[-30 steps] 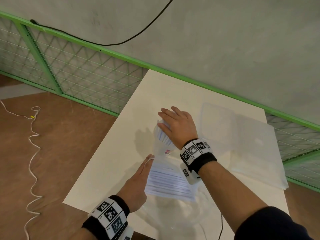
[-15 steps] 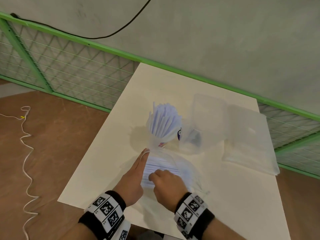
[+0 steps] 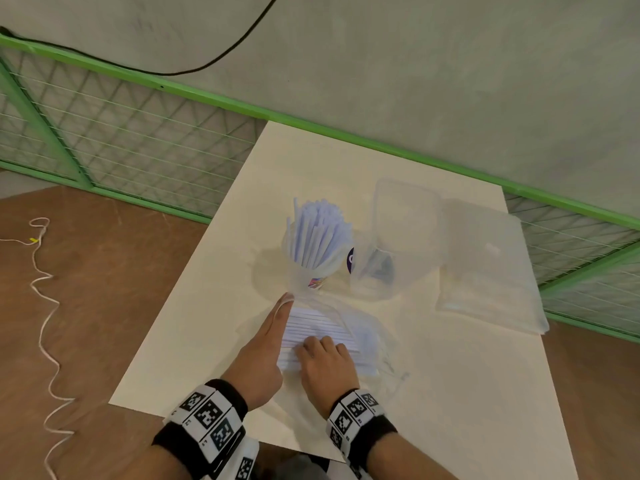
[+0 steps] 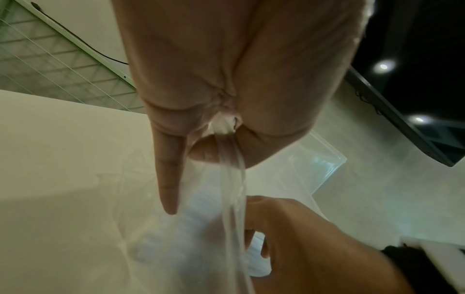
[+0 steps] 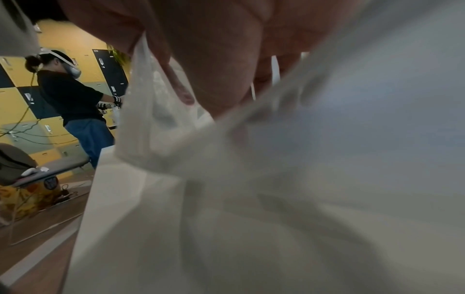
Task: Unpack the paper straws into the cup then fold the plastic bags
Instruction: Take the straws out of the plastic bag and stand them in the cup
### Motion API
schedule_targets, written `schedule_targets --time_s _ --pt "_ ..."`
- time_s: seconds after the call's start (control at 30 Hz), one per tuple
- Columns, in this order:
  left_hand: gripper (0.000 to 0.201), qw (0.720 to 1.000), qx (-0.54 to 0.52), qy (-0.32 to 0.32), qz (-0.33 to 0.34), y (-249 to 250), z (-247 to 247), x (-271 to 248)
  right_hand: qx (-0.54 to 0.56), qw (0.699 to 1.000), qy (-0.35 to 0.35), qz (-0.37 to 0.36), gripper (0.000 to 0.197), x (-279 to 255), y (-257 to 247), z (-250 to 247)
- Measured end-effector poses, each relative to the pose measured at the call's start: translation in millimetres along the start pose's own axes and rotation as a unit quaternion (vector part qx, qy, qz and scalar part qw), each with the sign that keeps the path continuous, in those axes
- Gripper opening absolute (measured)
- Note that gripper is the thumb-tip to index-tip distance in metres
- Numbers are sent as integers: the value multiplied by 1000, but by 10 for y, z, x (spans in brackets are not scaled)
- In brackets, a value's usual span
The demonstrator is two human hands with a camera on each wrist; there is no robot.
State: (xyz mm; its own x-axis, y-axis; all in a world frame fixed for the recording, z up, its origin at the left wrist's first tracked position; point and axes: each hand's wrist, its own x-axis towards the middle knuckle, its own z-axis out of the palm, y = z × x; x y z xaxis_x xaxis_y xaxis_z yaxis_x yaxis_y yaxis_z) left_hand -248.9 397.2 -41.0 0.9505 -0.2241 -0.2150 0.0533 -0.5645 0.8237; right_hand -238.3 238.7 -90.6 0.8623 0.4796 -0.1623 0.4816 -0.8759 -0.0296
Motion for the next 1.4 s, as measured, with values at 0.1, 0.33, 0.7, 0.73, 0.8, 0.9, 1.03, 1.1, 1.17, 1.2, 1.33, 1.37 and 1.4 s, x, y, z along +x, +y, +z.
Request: schedule_targets --time_s 0.1,0.33,0.7,0.73,0.8,0.9,1.03,1.1,1.17,1.2,1.33,1.37,1.4 --pt "113 1000 -1 2 -1 -27 -4 6 0 1000 -18 5 31 23 -12 -5" --pt "112 1000 5 1 -5 -47 -24 20 24 999 -46 15 35 82 -52 -35" --pt "111 1000 15 5 -2 -54 -58 -16 12 997 -70 12 27 128 -50 -88" --pt "110 1000 16 5 -2 -50 -60 -17 5 997 -71 10 28 137 -52 -97" --pt "109 1000 16 5 -2 -40 -61 -21 -11 997 -78 6 29 149 -60 -115" --pt "110 1000 17 6 -3 -47 -66 -21 -29 994 -106 -2 26 159 -79 -136" --pt "111 1000 17 4 -2 -52 -60 -28 -31 992 -122 -10 27 156 -97 -150" --pt "110 1000 16 4 -2 -43 -60 -33 -25 993 -117 -21 27 146 -85 -135" --pt "110 1000 15 5 -1 -41 -66 -34 -8 994 -108 -24 30 120 -58 -121" --pt "110 1000 15 6 -1 -44 -71 -33 10 995 -101 -20 33 98 -39 -130" --pt "111 1000 20 10 -4 -46 -67 -37 127 991 -36 11 36 -44 108 -235" --pt "110 1000 20 11 -3 -49 -61 -38 170 985 -10 13 33 -84 148 -288" --pt "110 1000 20 12 -3 -56 -55 -37 215 976 16 18 28 -124 182 -358"
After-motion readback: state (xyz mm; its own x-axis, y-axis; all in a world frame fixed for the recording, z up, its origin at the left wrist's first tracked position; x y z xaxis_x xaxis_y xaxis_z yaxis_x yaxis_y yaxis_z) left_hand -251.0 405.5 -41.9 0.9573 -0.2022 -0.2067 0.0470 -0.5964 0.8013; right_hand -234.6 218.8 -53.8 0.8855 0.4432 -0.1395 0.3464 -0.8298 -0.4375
